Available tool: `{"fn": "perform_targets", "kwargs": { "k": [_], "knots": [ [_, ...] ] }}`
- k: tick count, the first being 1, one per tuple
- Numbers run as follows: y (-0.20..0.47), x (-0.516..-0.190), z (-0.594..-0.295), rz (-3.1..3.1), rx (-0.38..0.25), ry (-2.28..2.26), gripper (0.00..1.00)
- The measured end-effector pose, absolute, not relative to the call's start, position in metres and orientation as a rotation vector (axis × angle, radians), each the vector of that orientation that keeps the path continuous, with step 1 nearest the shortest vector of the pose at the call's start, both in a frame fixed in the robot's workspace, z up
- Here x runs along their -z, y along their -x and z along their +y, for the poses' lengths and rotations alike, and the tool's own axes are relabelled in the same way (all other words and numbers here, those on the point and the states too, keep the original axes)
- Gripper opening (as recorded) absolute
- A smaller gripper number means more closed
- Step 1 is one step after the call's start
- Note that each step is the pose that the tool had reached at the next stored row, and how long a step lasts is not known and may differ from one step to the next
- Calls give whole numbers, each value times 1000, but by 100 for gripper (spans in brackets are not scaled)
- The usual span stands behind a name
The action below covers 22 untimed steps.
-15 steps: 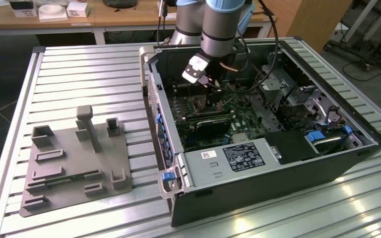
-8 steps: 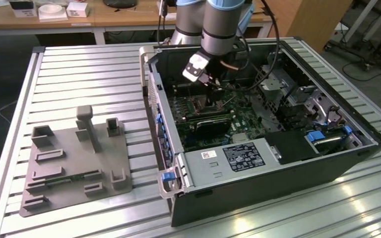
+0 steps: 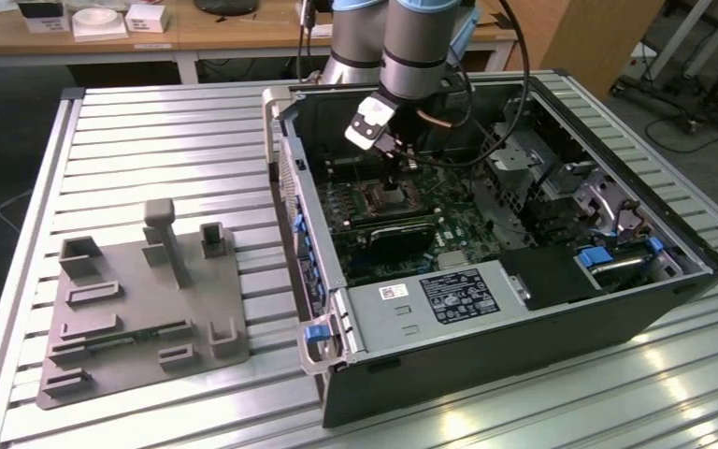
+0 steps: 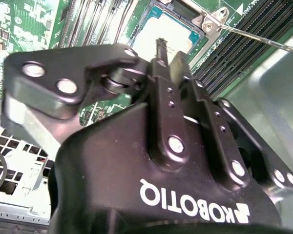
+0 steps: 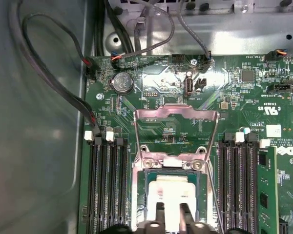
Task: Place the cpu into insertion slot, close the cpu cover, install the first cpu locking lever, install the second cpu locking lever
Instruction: 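Place the cpu into insertion slot, then close the cpu cover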
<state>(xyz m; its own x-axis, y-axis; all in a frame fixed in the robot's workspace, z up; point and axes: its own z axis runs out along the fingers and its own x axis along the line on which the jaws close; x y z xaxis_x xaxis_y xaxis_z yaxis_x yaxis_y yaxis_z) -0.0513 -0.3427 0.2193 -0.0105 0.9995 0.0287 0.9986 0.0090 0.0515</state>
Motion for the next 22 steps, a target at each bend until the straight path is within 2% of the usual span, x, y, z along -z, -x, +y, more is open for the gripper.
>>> {"fn": "perform_targets", "kwargs": {
  "k": [2,4,5,22],
  "knots": [
    [51,-220,-343,2220,-89,-2199,17],
    [51,-221,-343,2220,-90,-2199,17],
    [51,-221,-343,2220,-90,-2199,11],
    [51,-221,-343,2221,-88,-2199,10]
  ]
}}
